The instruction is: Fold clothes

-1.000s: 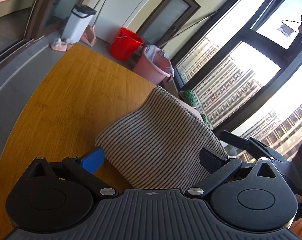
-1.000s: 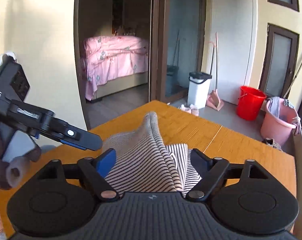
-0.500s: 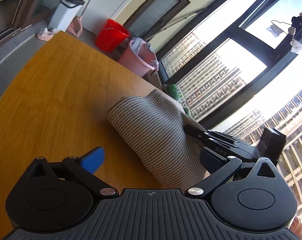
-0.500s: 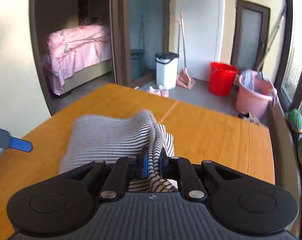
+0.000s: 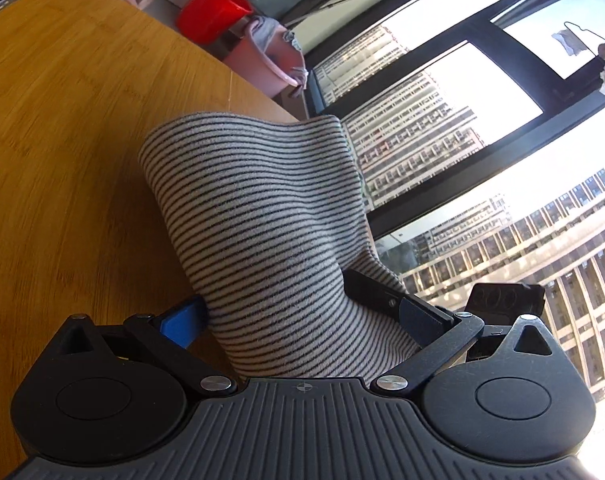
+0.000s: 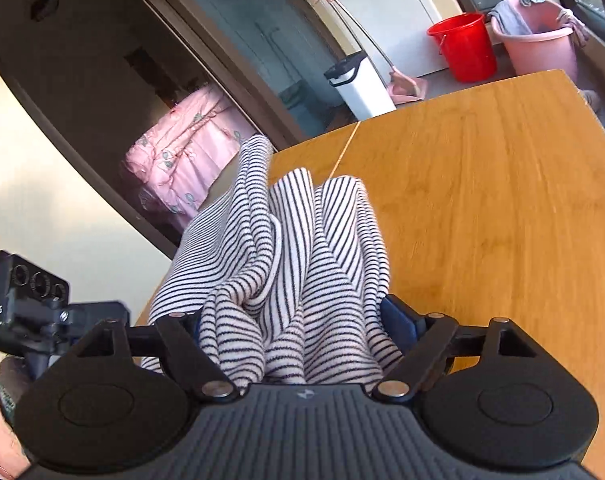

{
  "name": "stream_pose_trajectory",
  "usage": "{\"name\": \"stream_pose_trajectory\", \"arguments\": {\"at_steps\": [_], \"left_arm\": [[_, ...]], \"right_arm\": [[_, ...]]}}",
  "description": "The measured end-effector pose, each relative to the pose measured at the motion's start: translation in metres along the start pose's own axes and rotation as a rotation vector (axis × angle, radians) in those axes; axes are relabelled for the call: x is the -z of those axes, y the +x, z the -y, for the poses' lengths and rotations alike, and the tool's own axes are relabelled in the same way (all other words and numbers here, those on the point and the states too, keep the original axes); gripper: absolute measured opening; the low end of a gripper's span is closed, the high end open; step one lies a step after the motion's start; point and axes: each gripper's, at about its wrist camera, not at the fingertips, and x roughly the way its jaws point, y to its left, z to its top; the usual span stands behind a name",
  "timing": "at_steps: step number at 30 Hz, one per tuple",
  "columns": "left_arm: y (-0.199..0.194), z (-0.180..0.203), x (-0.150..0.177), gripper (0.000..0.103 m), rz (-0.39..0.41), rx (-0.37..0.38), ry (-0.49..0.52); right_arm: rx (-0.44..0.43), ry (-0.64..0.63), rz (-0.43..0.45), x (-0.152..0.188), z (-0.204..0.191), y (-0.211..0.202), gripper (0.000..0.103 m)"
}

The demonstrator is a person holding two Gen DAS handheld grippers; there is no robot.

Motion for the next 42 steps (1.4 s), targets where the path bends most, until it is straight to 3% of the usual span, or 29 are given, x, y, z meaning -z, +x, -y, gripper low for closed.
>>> {"name": "stream_pose_trajectory", "arguments": {"at_steps": [2, 6, 10, 14, 17, 19, 22, 25, 29, 31, 32, 33, 37, 42], "left_arm": [[-0.001, -0.012, -0.005, 0.103, -0.006, 0.009, -0.026], [-0.018, -0.026, -0.022, 0.103, 0.027, -0.035, 0.02], [-0.035, -0.035, -0.056, 0.103, 0.08, -0.094, 0.072], [-0.04, -0.034, -0.101, 0.103, 0.165, -0.18, 0.175], [-0.049, -0.032, -0.116, 0.103, 0.268, -0.318, 0.236], [-0.06, -0.022, -0.11, 0.103, 0.301, -0.314, 0.282], [-0.067, -0.003, -0.09, 0.103, 0.289, -0.219, 0.346], [-0.044, 0.02, -0.066, 0.103, 0.199, -0.149, 0.449], [-0.019, 0.032, -0.05, 0.103, 0.183, -0.247, 0.581], [-0.015, 0.033, -0.051, 0.103, 0.177, -0.247, 0.579], [-0.012, 0.032, -0.052, 0.103, 0.17, -0.249, 0.58], [-0.009, 0.032, -0.051, 0.103, 0.164, -0.254, 0.588], [-0.005, 0.031, -0.046, 0.103, 0.147, -0.272, 0.617], [-0.011, 0.029, -0.047, 0.103, 0.147, -0.271, 0.625]], "right_arm": [[-0.008, -0.009, 0.008, 0.002, -0.015, 0.013, 0.076], [-0.064, 0.009, 0.044, -0.002, -0.035, 0.041, 0.064], [-0.097, 0.024, 0.079, -0.025, -0.057, 0.076, 0.063], [-0.058, 0.205, 0.153, -0.046, -0.053, 0.112, 0.063], [0.013, 0.356, 0.186, -0.046, -0.036, 0.128, 0.065], [0.06, 0.298, 0.193, -0.044, -0.041, 0.127, 0.073], [0.126, 0.199, 0.192, -0.045, -0.056, 0.125, 0.075], [0.153, 0.142, 0.172, -0.052, -0.062, 0.114, 0.076], [0.171, -0.009, 0.2, -0.067, -0.08, 0.091, 0.076], [0.173, -0.143, 0.216, -0.081, -0.1, 0.085, 0.067], [0.165, -0.208, 0.213, -0.09, -0.112, 0.086, 0.044], [0.155, -0.252, 0.207, -0.099, -0.125, 0.091, 0.034], [0.146, -0.327, 0.118, -0.128, -0.152, 0.13, 0.034], [0.207, -0.301, 0.047, -0.11, -0.131, 0.142, 0.038]]}}
